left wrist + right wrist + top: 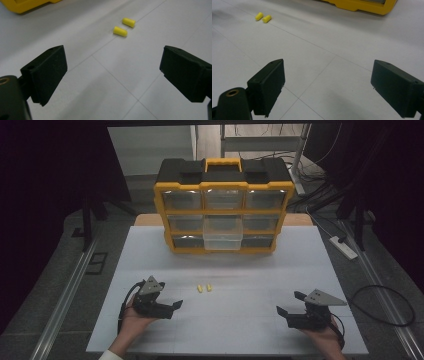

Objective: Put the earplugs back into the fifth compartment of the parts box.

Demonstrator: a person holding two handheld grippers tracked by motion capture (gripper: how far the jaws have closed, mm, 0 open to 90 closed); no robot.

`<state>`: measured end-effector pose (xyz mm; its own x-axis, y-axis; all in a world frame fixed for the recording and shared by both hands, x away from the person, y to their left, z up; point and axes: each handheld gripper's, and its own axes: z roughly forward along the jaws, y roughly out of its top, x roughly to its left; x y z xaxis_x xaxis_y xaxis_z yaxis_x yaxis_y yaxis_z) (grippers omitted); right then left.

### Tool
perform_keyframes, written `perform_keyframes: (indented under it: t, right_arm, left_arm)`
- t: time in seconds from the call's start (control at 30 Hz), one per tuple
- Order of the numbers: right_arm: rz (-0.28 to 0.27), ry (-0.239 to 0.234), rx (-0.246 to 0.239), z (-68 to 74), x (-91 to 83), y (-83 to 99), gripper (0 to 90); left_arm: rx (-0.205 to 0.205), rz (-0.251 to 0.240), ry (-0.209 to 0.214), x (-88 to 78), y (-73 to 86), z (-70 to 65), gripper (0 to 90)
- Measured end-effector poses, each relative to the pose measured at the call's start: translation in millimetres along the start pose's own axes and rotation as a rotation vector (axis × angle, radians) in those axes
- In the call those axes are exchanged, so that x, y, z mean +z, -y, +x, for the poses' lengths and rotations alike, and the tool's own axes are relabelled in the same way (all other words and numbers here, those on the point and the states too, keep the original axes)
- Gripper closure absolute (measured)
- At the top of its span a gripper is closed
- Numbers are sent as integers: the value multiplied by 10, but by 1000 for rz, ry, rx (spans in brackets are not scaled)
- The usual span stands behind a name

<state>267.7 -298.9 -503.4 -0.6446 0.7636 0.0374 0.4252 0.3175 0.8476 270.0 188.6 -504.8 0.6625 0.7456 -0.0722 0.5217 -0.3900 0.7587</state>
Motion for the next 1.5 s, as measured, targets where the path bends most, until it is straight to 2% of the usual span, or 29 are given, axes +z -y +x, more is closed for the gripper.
perform_keyframes:
  t: [0.27, 0.37, 0.97, 1.2, 1.33, 1.5]
  right_arm:
    - [11, 3, -5, 3, 6, 6, 128]
    - [7, 4, -3, 2, 3, 5, 129]
    - [14, 5, -9, -1, 14, 8, 129]
    - [17, 8, -10, -3, 18, 12, 129]
    - [18, 8, -10, -4, 20, 13, 129]
    - [18, 8, -11, -6, 20, 15, 129]
  left_arm:
    - [19, 46, 16, 141, -151, 19, 76]
    - [18, 81, 26, 225, -209, 28, 76]
    - [62, 117, 41, 468, -427, 9, 90]
    - [92, 149, 56, 592, -512, -12, 97]
    - [100, 159, 63, 644, -535, -18, 103]
    - [105, 196, 70, 739, -569, -15, 112]
